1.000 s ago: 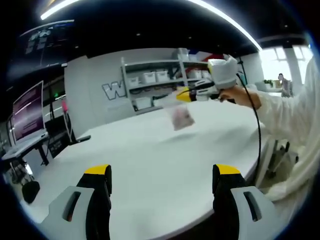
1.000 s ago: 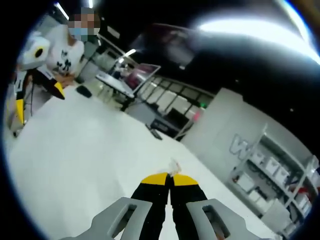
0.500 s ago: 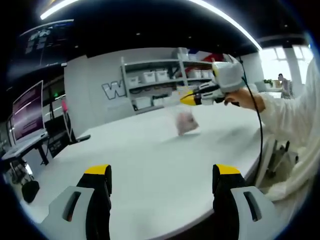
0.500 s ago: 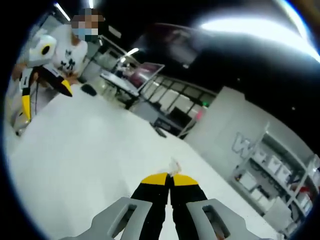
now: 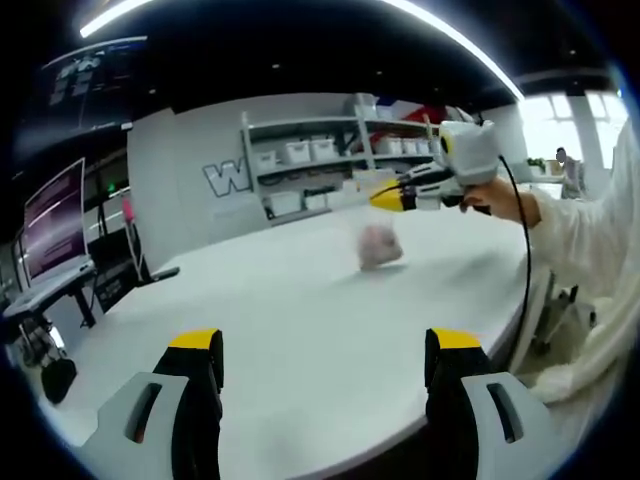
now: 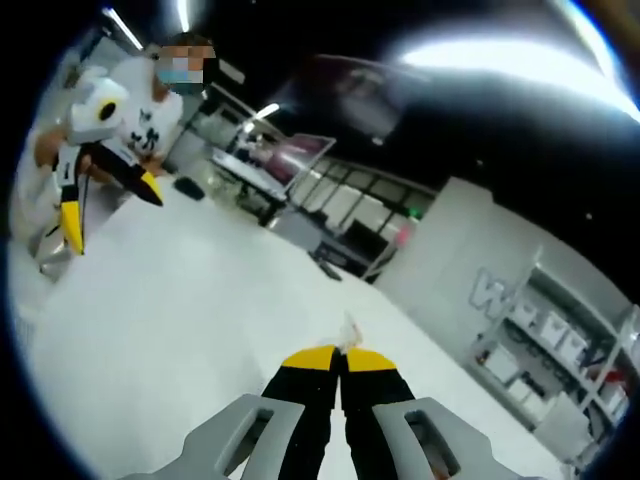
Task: Open the resealable bag by pulling the two sides of the seal apart until the entire bag opening is separated and visibly accessible.
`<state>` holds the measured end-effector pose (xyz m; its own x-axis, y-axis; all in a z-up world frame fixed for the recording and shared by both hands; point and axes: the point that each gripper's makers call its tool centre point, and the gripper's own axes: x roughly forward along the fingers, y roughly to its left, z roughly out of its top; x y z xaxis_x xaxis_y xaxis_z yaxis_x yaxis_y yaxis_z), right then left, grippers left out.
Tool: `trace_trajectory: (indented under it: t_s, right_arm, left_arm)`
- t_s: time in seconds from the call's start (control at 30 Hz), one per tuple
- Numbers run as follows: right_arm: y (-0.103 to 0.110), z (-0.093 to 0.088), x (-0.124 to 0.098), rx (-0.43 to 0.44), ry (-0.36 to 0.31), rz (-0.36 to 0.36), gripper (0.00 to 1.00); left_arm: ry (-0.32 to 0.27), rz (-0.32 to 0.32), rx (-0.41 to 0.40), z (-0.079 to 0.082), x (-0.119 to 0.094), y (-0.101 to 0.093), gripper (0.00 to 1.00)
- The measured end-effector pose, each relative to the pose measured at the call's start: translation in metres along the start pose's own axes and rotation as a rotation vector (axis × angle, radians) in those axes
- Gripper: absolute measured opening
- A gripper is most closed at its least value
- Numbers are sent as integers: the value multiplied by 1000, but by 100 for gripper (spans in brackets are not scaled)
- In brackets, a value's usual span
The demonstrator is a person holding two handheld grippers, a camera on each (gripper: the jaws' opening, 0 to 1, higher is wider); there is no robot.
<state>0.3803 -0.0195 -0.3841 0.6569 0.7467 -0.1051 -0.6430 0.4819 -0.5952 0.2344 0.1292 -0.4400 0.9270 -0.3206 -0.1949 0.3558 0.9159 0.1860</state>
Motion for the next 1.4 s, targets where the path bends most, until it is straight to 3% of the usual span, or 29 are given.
trace_trajectory:
  t_s: [0.5, 0.8, 1.4]
  right_arm:
    - [37, 3, -33, 20, -30, 41, 0]
    - [55, 5, -40, 15, -33, 75, 0]
    - [110, -12, -49, -116, 44, 143, 0]
  left_arm:
    - [16, -4, -2, -5, 2, -1, 82]
    - [15, -1, 5, -2, 2, 0, 82]
    - [20, -11, -14, -8, 2, -3, 82]
